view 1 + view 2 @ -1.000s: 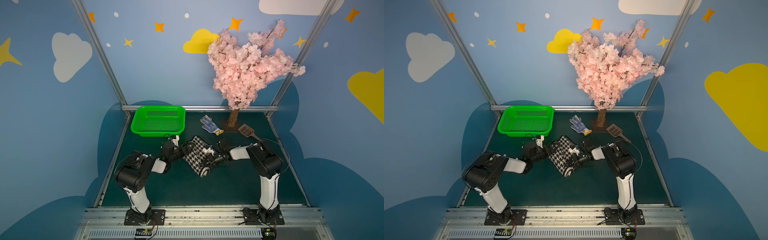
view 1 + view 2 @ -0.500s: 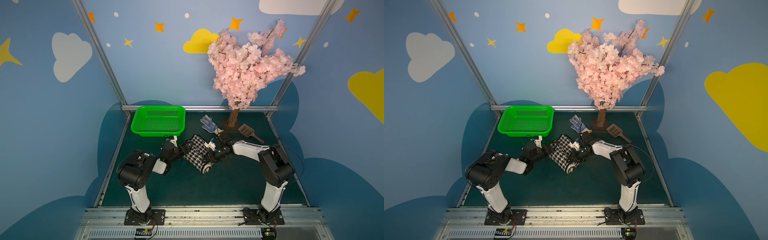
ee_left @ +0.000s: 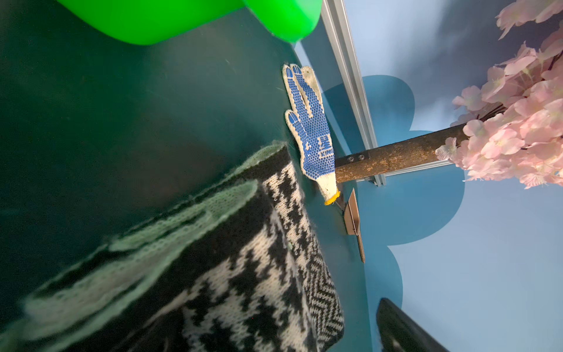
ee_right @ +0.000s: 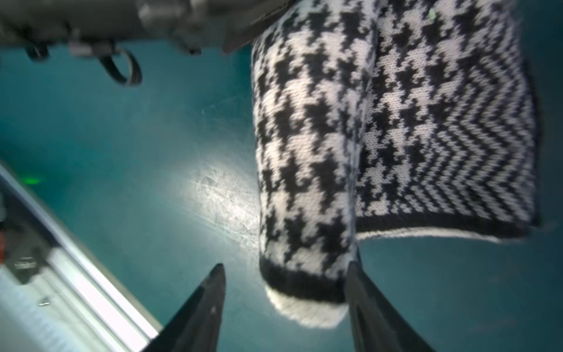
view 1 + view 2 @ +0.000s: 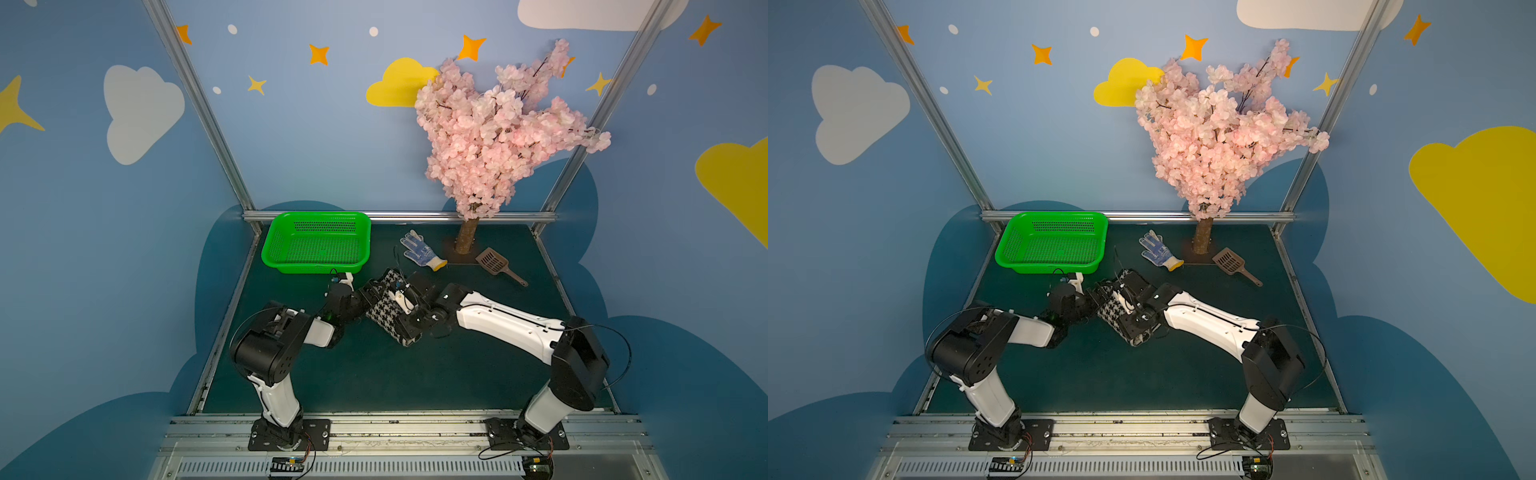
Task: Roll up the scarf and place it into the basket
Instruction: Roll the scarf at the center of the board.
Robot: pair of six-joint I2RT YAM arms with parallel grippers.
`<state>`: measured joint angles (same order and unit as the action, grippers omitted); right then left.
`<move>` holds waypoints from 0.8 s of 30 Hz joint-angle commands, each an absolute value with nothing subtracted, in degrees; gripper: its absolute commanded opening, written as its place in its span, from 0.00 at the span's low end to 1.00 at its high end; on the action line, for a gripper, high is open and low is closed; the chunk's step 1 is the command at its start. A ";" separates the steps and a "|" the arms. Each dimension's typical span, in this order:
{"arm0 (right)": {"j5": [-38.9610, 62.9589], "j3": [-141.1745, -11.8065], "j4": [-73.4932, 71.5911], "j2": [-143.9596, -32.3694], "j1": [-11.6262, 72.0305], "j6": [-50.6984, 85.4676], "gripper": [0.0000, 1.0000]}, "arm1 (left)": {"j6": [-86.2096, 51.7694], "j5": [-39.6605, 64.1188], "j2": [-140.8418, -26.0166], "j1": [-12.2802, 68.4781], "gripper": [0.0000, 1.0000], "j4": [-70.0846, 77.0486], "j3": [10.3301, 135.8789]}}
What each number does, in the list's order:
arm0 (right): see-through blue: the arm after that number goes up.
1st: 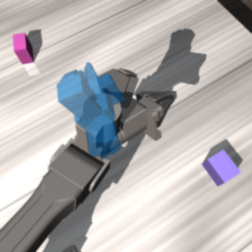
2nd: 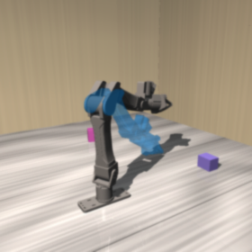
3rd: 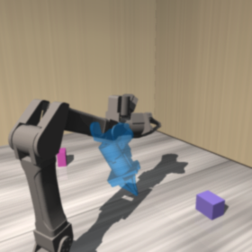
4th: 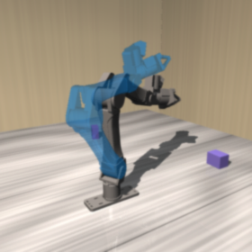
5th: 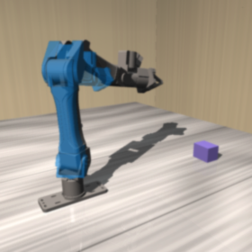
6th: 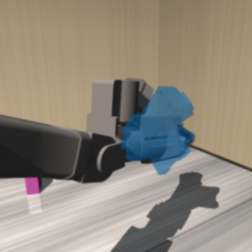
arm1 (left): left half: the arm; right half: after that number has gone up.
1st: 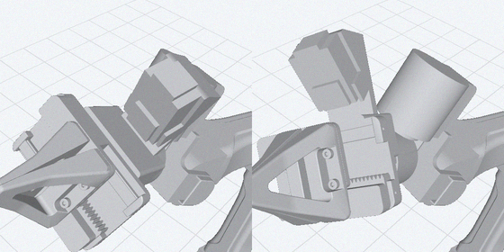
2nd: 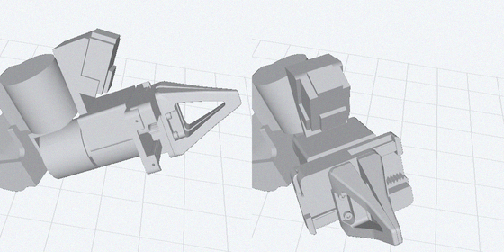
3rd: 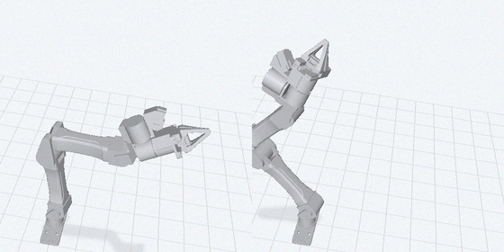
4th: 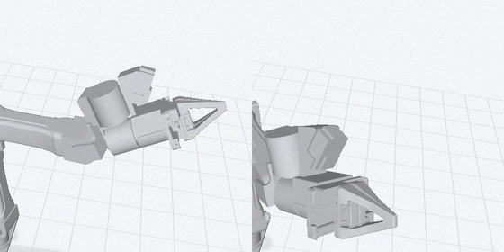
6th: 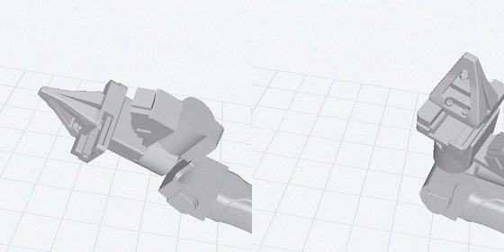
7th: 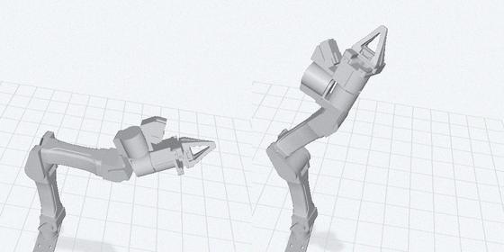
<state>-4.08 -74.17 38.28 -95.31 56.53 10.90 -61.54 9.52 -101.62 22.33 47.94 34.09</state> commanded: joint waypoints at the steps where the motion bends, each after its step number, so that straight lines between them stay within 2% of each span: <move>1: -17.56 -74.84 40.85 -94.29 59.82 6.23 0.72 | -62.45 6.92 -103.63 22.58 1.00 32.52 32.52; 6: -28.84 -74.73 39.71 -98.19 65.75 1.53 0.81 | -63.83 7.86 -103.77 22.58 1.00 32.35 32.52; 12: -37.24 -74.73 36.44 -104.83 69.96 -1.98 0.82 | -64.93 9.18 -104.64 22.57 1.00 32.61 33.18; 21: -38.10 -76.11 35.11 -112.87 69.79 -3.66 0.81 | -65.68 9.92 -104.90 22.57 1.00 33.57 32.89; 23: -38.14 -75.86 34.18 -114.08 69.40 -4.14 0.77 | -65.94 10.24 -105.03 22.56 1.00 33.75 32.79; 24: -37.91 -75.77 34.11 -114.57 69.14 -4.21 0.72 | -66.20 10.28 -104.99 22.59 1.00 33.88 32.63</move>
<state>-37.32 -74.83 35.35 -112.84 69.67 -3.60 -64.79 9.56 -101.34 22.52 45.67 35.11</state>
